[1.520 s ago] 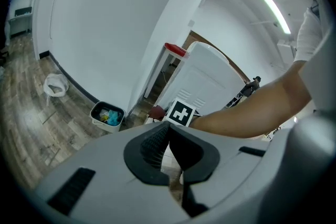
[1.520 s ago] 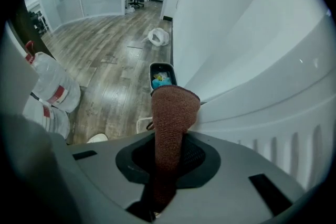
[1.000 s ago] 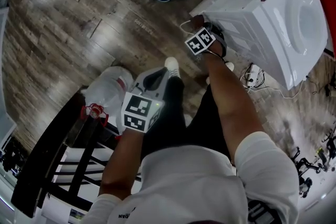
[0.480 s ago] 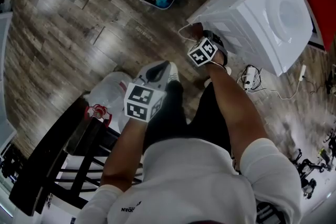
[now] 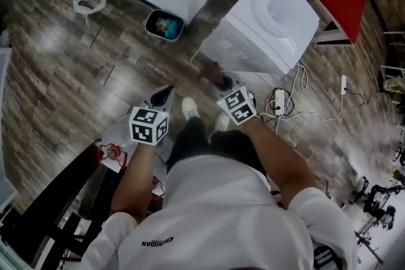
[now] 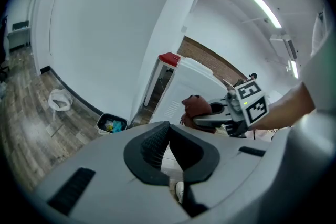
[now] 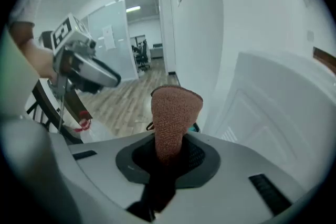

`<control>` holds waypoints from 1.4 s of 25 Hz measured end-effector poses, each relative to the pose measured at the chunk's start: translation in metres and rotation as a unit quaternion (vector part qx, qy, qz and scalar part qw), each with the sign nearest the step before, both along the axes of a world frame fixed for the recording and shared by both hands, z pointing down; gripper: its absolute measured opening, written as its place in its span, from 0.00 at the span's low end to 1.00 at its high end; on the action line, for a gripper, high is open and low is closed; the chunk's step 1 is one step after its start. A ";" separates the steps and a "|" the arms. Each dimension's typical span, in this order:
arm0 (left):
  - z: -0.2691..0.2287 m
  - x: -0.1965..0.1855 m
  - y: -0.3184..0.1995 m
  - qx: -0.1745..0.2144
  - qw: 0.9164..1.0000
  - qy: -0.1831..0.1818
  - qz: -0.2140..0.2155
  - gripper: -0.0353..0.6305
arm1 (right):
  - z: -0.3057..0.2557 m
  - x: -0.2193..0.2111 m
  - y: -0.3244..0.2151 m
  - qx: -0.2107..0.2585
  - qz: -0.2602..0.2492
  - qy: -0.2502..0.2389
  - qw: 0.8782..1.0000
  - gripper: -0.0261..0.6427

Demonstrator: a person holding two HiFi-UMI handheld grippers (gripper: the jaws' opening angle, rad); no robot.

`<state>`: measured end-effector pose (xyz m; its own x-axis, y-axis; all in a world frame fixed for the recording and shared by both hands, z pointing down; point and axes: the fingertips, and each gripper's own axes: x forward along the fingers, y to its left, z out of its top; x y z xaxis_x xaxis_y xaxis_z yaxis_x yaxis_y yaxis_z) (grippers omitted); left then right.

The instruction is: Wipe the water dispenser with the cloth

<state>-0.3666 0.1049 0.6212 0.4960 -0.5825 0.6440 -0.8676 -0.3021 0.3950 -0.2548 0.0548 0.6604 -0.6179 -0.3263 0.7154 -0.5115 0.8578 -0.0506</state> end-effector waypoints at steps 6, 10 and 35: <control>-0.041 0.049 -0.001 0.040 0.999 0.008 0.007 0.04 | -0.100 0.050 0.022 0.000 0.082 -0.127 0.988 0.12; -0.087 0.093 0.002 0.078 0.996 0.030 0.019 0.04 | -0.154 0.087 0.043 -0.033 0.119 -0.236 0.964 0.12; -0.192 0.213 0.119 0.169 0.985 0.003 0.046 0.04 | -0.210 0.259 0.195 0.012 0.194 -0.268 0.944 0.12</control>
